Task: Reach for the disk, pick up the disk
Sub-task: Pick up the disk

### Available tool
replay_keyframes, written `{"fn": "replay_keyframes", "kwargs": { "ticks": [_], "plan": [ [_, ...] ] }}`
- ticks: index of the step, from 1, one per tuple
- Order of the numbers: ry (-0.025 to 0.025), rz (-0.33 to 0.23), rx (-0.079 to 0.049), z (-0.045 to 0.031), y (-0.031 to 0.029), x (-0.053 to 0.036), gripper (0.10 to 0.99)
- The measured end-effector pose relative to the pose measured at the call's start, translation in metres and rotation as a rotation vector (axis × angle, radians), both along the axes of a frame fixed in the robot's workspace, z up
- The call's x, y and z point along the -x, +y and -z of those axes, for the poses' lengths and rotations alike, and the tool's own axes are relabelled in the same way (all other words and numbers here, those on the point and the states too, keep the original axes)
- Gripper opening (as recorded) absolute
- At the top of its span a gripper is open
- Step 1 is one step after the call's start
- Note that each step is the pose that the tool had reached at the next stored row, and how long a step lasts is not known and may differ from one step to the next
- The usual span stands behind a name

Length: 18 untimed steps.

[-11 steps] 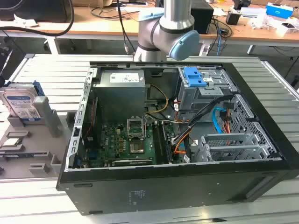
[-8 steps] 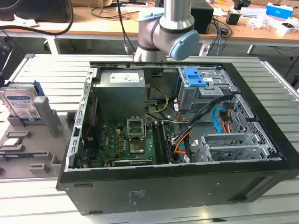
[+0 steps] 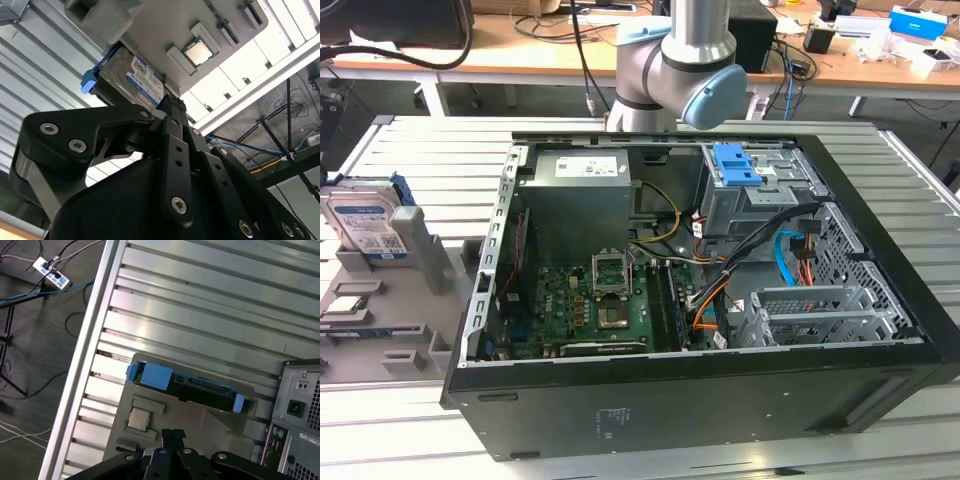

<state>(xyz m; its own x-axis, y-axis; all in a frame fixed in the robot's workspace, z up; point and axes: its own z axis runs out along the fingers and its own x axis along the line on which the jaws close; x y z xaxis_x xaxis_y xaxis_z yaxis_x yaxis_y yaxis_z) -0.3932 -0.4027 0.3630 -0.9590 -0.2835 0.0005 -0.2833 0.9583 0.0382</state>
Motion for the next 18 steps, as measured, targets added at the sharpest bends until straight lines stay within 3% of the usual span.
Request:
{"fn": "replay_keyframes", "kwargs": {
  "ticks": [18],
  "plan": [
    [0.0001, -0.333, 0.0, 0.0, 0.0, 0.0, 0.106]
  ]
}}
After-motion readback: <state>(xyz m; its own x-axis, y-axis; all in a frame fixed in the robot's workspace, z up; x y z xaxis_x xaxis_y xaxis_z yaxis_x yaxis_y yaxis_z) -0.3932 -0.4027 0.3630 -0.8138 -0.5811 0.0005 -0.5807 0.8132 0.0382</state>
